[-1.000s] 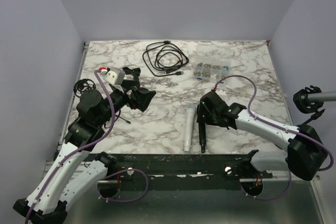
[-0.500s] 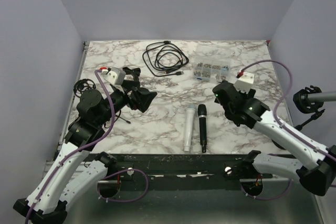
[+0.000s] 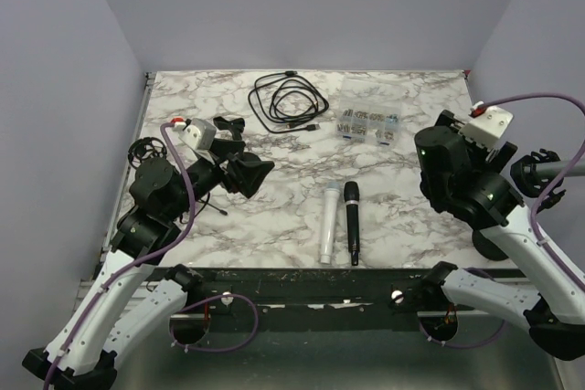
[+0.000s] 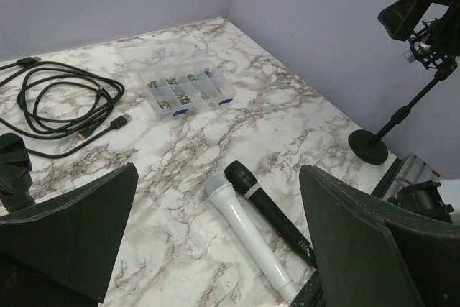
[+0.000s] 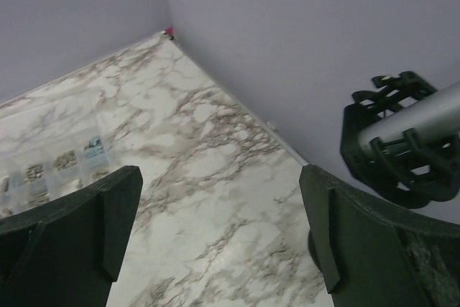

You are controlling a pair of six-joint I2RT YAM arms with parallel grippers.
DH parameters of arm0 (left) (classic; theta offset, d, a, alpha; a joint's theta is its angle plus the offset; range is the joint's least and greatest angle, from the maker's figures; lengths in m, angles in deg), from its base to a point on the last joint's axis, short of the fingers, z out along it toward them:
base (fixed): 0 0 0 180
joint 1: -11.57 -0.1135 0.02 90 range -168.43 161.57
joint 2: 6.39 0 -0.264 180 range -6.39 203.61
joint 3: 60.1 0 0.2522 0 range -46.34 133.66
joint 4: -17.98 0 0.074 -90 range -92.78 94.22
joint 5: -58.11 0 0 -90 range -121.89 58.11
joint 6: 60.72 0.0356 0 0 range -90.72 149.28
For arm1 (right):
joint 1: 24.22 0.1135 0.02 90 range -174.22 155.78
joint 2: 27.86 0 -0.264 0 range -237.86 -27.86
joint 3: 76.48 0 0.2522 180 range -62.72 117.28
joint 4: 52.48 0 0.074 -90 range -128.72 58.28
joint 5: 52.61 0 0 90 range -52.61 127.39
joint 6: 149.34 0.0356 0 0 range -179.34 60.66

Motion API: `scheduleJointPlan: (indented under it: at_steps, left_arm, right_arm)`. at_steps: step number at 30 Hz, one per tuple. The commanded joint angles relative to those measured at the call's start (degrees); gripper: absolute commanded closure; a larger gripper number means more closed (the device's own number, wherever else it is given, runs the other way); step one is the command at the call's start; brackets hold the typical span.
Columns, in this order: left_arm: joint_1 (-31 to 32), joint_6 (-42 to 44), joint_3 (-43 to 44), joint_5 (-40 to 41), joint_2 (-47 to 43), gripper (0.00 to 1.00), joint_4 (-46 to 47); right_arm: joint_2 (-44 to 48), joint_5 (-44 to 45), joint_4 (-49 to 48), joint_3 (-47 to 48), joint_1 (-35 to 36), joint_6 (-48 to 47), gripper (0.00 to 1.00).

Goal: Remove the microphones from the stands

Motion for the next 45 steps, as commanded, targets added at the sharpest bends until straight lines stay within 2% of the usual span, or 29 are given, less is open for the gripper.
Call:
scheduleJointPlan:
  at_steps: [1, 3, 6, 11, 15, 20, 25, 28, 45]
  left_arm:
    - [-0.32, -0.76, -0.28, -1.9, -1.54, 0.01, 2.13]
    - [-0.32, -0.97, -0.58, -2.2, -2.06, 0.02, 2.52]
    - [-0.24, -1.23, -0.89, -2.53, -2.8, 0.01, 3.1]
    - [-0.23, -1.32, -1.4, -2.18, -3.94, 0.01, 3.63]
    - [-0.15, -1.33, -1.5, -2.16, -4.42, 0.01, 3.76]
    - [0.25, -1.15, -1.55, -1.9, -4.02, 0.02, 3.55]
    - [0.26, -1.34, -1.35, -2.21, -3.17, 0.01, 3.52]
    - [0.29, -1.33, -1.48, -2.31, -3.29, 0.01, 3.66]
    - [0.3, -1.28, -1.77, -1.79, -1.6, 0.01, 3.44]
  right_arm:
    - [0.27, 8.0, -1.98, 2.66, -2.38, -8.34, 0.0]
    - [0.43, 7.85, -4.33, 2.94, -3.87, -11.11, 0.0]
    - [-0.45, 6.29, -13.85, 2.57, -6.87, -20.71, 0.0]
    - [-4.02, 3.08, -15.2, 7.49, -14.73, -20.88, 0.01]
    - [-5.84, 0.08, -26.19, 5.46, -22.46, -28.5, 0.02]
    - [-5.35, 2.47, -26.13, 7.55, -24.1, -27.62, 0.04]
    - [-2.37, 7.96, -29.45, 4.57, -26.78, -30.23, 0.05]
    - [-1.34, 4.24, -30.73, 2.51, -32.81, -29.23, 0.06]
    - [4.2, 3.99, -31.74, -7.93, -40.75, -21.43, 0.07]
